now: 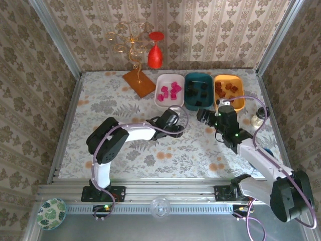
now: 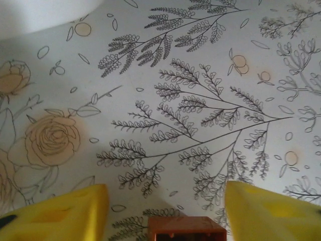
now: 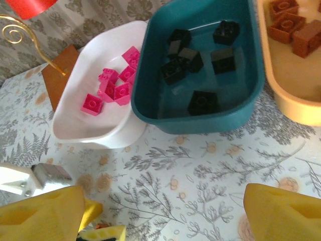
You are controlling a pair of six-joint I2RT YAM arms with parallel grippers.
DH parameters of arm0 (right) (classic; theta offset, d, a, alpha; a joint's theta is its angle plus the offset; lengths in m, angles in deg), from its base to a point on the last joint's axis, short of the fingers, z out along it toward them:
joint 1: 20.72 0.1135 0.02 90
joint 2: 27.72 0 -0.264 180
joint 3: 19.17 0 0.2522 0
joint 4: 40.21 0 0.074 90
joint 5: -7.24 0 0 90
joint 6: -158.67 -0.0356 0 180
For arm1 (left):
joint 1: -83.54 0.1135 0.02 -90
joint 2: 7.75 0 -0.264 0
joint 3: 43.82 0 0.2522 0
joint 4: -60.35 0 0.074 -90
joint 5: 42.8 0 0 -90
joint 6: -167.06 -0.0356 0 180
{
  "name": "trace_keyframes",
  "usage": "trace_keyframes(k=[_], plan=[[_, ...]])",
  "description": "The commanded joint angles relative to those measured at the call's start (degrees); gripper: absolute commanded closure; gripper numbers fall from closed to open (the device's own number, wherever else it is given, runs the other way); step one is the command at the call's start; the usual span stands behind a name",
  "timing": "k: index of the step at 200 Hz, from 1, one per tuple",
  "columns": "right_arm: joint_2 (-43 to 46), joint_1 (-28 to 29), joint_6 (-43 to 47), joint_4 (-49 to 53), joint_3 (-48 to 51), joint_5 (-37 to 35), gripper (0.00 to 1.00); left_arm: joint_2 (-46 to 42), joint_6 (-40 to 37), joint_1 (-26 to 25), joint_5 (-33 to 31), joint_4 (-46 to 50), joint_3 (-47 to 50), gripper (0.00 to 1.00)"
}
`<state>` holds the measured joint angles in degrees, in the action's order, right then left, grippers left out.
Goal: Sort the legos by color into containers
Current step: Move the lego to the center of the table, then pick up the lego from the center of the table.
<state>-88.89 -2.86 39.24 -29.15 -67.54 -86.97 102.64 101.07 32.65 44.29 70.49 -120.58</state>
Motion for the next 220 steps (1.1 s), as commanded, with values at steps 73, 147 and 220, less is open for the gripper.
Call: trace_keyframes(k=[73,147,220], plan=[[-12.4,19.7,5.7,-6.5,3.7,-7.2,0.12,-32.3,1.3,10.4,-7.4,-6.3,29.3,0.18],[-37.4,25.0,10.5,-2.9,-12.1,-16.0,0.15,-38.8,2.0,13.3,-4.7,-7.1,34.8,0.17],[-42.0,21.0,13.1,1.9,-16.7,-15.5,0.37,-39.1,1.0,14.5,-3.9,-8.1,35.3,0.16]])
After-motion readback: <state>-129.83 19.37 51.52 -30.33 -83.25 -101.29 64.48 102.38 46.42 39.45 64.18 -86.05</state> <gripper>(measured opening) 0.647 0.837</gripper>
